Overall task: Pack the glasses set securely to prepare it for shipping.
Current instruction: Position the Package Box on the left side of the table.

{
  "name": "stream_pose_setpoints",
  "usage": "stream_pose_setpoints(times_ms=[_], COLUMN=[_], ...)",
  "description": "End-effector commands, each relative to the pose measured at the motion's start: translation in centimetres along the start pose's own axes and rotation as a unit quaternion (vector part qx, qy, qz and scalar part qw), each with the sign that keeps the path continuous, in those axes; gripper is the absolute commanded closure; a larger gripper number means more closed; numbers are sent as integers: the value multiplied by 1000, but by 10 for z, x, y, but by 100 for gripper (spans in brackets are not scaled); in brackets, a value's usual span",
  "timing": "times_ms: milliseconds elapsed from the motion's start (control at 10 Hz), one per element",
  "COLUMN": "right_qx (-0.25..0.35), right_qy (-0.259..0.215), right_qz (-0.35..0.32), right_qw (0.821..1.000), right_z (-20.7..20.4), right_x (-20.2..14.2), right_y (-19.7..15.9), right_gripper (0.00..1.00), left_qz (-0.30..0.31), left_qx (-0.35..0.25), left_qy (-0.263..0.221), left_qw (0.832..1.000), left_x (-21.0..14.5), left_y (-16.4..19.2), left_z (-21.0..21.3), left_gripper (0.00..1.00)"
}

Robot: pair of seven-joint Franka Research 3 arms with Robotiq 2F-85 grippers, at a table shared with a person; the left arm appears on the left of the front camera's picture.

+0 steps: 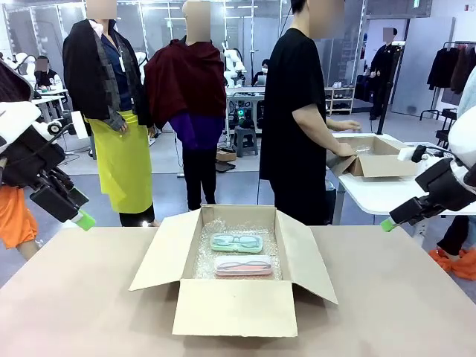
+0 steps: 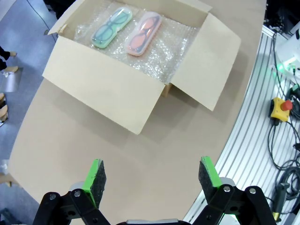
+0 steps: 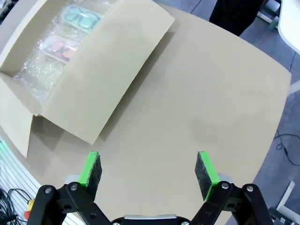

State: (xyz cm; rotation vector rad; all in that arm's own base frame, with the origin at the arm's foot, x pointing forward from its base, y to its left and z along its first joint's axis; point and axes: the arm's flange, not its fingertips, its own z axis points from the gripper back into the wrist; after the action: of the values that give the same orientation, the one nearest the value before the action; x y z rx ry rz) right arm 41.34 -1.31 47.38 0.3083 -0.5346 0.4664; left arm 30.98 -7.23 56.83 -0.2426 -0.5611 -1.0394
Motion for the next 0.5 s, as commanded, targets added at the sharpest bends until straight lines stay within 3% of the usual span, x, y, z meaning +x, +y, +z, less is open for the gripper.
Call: stream_pose_setpoints(times_ms=[0, 400], right_qx=[-1, -1], right_qy=[-2, -2], right_qz=[0, 0], right_qw=[1000, 1000], right_z=[1, 1], right_x=[0, 0], right_y=[1, 1], right_gripper=[0, 0], left_qz=[-9, -9], left_qx=[-8, -8], left_qy=[-3, -3], left_qw=[1000, 1000], left_x=[-2, -2], left_y=[1, 1], left_z=[2, 2], left_gripper=[0, 0])
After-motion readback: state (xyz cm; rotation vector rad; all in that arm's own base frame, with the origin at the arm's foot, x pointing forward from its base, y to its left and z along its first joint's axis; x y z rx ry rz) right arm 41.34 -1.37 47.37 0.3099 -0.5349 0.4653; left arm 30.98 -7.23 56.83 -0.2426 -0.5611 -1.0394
